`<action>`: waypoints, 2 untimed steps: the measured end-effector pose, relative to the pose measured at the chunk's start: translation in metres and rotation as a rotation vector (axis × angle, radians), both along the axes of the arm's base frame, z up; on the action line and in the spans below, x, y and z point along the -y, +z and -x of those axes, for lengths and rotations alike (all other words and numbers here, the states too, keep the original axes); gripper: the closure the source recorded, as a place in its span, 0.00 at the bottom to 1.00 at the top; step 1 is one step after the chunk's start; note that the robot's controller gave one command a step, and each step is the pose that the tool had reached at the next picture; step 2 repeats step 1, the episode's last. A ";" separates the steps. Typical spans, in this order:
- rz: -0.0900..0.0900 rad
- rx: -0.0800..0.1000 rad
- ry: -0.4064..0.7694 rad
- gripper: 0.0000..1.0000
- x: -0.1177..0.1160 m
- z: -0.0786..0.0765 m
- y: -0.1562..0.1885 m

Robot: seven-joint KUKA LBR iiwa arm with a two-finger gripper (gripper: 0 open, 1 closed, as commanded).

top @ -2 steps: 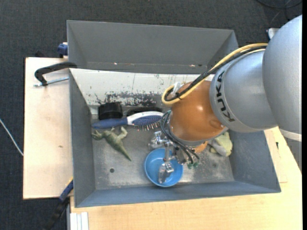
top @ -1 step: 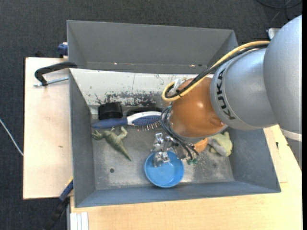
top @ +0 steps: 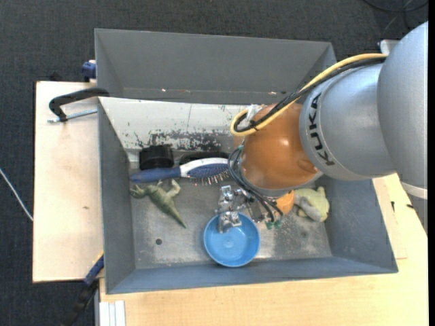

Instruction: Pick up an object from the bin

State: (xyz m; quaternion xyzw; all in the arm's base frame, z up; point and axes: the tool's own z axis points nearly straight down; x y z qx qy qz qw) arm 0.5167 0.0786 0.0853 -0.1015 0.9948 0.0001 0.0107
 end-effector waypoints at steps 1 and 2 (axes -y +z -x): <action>-0.001 -0.008 0.000 1.00 -0.001 -0.003 0.101; -0.001 -0.008 0.000 1.00 -0.001 -0.003 0.101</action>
Offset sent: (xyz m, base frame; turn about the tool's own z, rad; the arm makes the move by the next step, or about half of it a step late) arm 0.0000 -0.0001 0.0956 0.0000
